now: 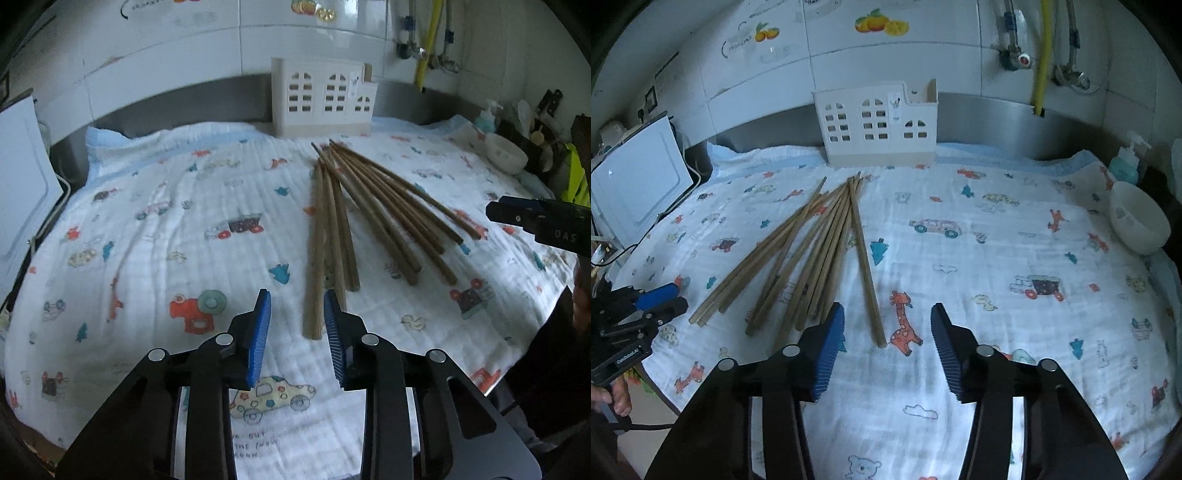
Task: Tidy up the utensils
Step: 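Move both tools down toward the wooden chopstick pile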
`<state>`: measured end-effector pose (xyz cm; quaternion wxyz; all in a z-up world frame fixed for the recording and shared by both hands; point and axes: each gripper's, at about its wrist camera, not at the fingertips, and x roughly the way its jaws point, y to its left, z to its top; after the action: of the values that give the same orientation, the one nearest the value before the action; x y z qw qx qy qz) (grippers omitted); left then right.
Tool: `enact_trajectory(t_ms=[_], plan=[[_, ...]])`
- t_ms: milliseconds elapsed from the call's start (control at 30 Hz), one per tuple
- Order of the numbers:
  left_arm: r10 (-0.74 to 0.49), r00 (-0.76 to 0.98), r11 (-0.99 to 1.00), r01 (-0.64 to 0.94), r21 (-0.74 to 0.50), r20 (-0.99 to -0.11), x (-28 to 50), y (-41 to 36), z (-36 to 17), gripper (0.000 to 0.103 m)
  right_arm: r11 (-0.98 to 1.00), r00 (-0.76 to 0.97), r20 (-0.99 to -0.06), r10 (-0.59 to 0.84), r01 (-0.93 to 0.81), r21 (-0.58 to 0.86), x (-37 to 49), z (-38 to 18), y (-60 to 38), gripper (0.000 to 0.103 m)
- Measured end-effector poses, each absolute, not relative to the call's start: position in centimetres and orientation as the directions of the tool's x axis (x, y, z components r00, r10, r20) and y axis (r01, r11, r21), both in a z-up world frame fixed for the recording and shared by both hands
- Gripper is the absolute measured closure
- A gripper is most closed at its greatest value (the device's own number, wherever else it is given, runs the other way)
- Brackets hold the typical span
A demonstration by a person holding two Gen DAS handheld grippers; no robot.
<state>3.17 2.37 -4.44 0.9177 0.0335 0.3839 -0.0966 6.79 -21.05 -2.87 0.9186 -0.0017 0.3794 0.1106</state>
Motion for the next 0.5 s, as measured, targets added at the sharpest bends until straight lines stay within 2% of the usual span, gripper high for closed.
enact_trajectory(t_ms=[367,500], plan=[[-0.167,0.636,0.970,0.242,-0.011,-0.753,5.5,1.5,-6.2,0.074,0.968,0.651,-0.725,0.225,-0.233,0.092,8.8,-4.1,-20.2,0.068],[-0.159,0.638,0.972,0.234,-0.007,-0.753,6.0,1.7,-6.2,0.074,0.969,0.644,-0.732,0.220,-0.229,0.090,9.4,-4.3,-20.3,0.074]])
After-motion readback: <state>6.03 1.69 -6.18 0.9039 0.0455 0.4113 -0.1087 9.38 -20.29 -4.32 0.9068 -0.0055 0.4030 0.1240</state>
